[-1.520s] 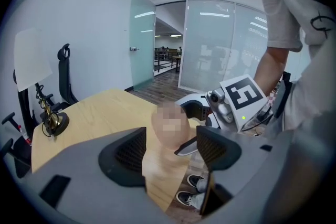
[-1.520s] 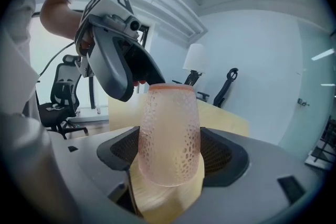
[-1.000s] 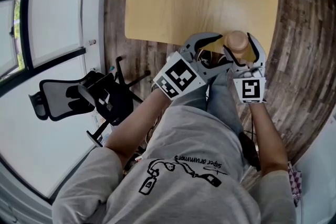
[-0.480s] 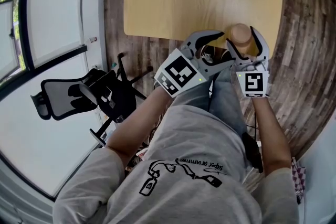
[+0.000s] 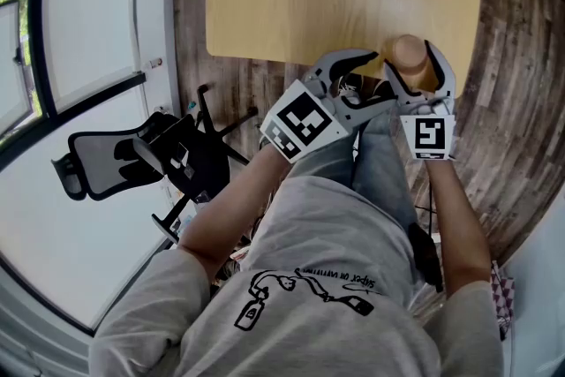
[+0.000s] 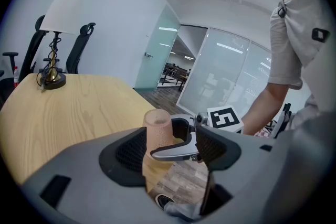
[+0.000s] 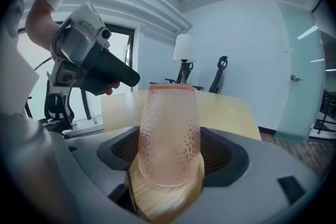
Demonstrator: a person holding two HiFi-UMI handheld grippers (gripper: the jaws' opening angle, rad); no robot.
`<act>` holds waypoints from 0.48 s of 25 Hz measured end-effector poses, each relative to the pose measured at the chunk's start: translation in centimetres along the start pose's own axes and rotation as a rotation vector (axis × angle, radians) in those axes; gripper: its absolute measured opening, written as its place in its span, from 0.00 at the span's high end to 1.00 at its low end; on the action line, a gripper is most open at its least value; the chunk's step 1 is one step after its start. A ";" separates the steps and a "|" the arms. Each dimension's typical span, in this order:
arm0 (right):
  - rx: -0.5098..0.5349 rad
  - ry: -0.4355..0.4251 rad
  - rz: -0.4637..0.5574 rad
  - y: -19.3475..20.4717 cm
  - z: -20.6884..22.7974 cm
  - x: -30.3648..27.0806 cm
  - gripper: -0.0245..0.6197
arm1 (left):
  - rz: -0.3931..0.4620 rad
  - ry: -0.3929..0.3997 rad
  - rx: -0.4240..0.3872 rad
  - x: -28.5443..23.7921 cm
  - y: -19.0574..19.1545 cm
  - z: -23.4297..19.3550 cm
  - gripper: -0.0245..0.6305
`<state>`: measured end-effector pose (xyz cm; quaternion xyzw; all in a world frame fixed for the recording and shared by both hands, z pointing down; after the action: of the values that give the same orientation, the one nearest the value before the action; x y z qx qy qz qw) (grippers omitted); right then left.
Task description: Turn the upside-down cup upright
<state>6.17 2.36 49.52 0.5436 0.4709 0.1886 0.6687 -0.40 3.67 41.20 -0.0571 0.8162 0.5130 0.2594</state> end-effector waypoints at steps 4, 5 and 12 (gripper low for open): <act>0.005 0.001 0.003 0.1 0.1 -0.2 0.42 | -0.003 -0.002 0.002 -0.1 0.2 -0.3 0.51; 0.009 -0.001 0.002 0.2 0.1 -0.3 0.42 | -0.004 -0.003 0.001 -0.2 0.2 -0.4 0.51; 0.002 0.005 0.022 0.4 0.1 -0.5 0.42 | -0.011 -0.002 0.002 -0.3 0.2 -0.4 0.51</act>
<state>6.16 2.03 50.07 0.5487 0.4670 0.1968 0.6649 -0.35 3.39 41.67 -0.0609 0.8161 0.5109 0.2632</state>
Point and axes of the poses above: the fingertips, and each gripper's own axes: x backward along the fingers, z to its right, y out of its underside, the point moved 3 cm from there along x, backward along the fingers, and after that the axes turned 1 degree about -y, right-handed, at the moved point
